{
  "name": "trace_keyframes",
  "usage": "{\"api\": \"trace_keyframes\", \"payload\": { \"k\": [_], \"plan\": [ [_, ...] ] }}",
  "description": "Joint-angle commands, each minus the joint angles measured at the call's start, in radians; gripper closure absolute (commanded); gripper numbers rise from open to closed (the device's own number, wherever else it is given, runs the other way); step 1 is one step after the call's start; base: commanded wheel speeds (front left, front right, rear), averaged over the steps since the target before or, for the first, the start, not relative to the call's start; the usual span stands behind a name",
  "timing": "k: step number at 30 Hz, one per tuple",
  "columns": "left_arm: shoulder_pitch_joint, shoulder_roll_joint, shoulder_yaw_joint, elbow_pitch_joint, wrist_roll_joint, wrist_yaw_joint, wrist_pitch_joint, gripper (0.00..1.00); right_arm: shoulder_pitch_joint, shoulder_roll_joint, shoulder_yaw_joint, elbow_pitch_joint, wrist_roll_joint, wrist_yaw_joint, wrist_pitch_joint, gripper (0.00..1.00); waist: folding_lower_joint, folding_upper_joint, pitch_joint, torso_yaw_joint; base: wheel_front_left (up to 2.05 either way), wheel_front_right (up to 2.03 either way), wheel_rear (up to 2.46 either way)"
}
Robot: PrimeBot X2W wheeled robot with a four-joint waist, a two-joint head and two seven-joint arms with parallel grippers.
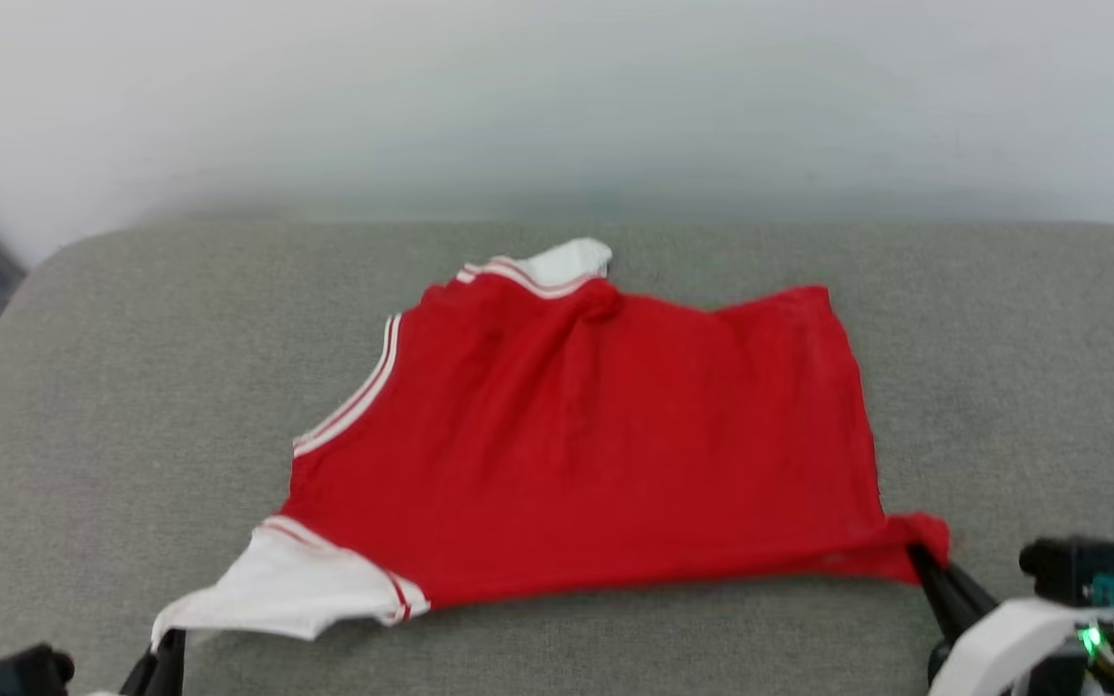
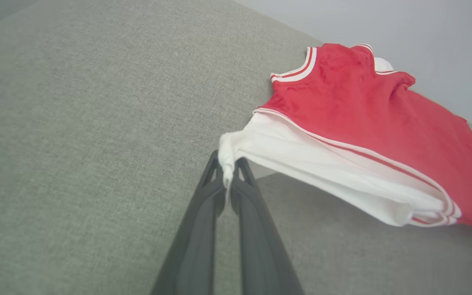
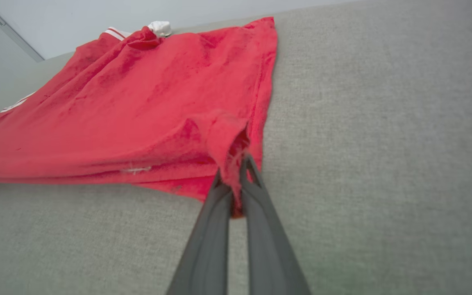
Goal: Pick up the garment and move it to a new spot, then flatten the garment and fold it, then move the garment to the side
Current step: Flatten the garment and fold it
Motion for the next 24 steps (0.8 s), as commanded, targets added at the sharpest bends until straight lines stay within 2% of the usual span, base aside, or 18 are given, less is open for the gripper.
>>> {"api": "trace_keyframes", "payload": {
  "k": [1,7,12,17,24],
  "plan": [
    [0.039,0.028,0.033,-0.013,-0.008,0.032,0.001,1.0,0.05,-0.01,-0.049,-0.027,-0.017,-0.013,0.009,1.0,0.0004,-0.0001,-0.025,0.015,0.0,0.0,0.0],
    [0.188,0.047,0.055,-0.147,-0.036,0.092,0.046,1.0,0.282,0.091,-0.195,-0.249,-0.118,-0.014,0.104,1.0,0.0004,-0.0001,-0.042,0.014,0.0,0.0,0.0],
    [0.218,0.07,0.052,-0.251,-0.02,0.118,0.071,1.0,0.379,0.168,-0.254,-0.403,-0.18,-0.013,0.199,1.0,0.0004,-0.0001,-0.03,0.002,0.0,0.0,0.0],
    [0.099,0.082,0.0,-0.291,0.02,0.093,0.096,1.0,0.334,0.189,-0.245,-0.481,-0.22,-0.009,0.264,1.0,0.0004,-0.0001,0.009,-0.007,0.0,0.0,0.0],
    [-0.133,0.044,-0.082,-0.192,0.058,0.029,0.119,1.0,0.191,0.17,-0.206,-0.454,-0.234,-0.008,0.296,1.0,0.0004,-0.0001,0.088,-0.026,0.0,0.0,0.0]
  ]
}}
